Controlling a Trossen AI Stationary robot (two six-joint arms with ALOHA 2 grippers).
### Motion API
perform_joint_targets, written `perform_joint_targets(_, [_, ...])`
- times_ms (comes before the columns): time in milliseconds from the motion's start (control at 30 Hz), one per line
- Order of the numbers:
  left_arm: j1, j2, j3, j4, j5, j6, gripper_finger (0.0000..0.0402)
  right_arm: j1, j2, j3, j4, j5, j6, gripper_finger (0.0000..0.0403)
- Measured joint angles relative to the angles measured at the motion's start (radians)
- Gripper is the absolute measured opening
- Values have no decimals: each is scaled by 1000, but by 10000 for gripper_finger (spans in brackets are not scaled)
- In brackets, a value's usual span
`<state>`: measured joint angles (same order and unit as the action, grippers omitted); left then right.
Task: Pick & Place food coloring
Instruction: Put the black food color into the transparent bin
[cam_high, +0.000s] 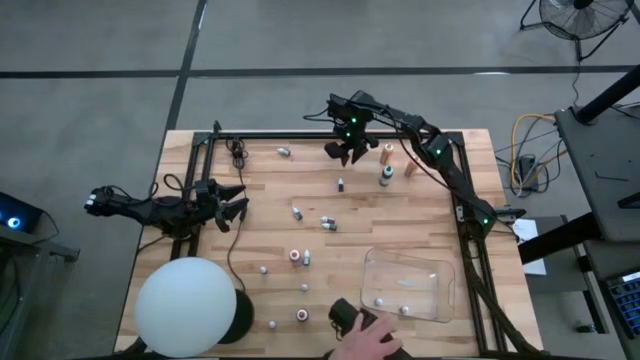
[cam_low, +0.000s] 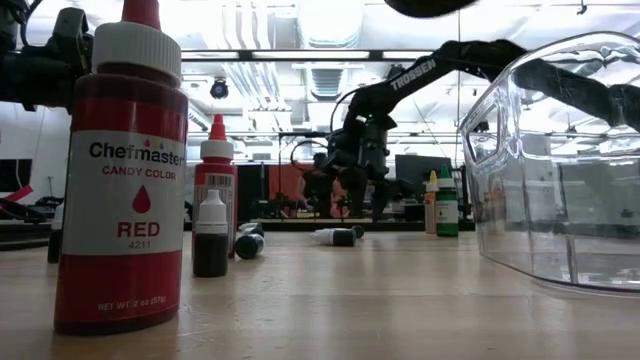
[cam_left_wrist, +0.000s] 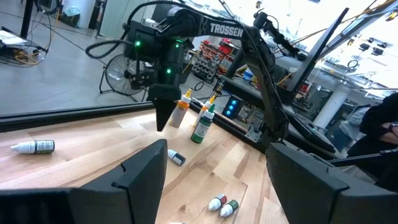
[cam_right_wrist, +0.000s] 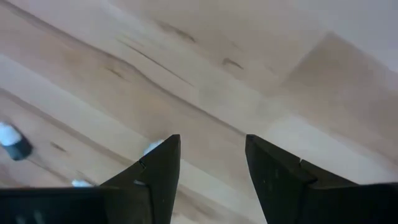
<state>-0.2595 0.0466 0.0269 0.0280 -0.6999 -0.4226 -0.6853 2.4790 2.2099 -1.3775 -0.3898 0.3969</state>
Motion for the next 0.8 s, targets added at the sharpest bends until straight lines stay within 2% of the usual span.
perform_joint_targets(133, [0, 0, 0, 0, 0, 0, 245, 4, -49, -69, 94, -6, 18, 187])
perform_joint_targets(267, [0, 0, 0, 0, 0, 0, 245, 12, -140, -207, 207, -12, 82, 212])
perform_joint_targets(533, [0, 0, 0, 0, 0, 0, 245, 34, -328, -538, 506, -11, 335, 257])
perform_joint_targets(667, [0, 0, 0, 0, 0, 0, 245, 60, -359, -618, 657, -31, 437, 266])
perform_joint_targets(800, [0, 0, 0, 0, 0, 0, 245, 75, -357, -652, 679, -37, 490, 266])
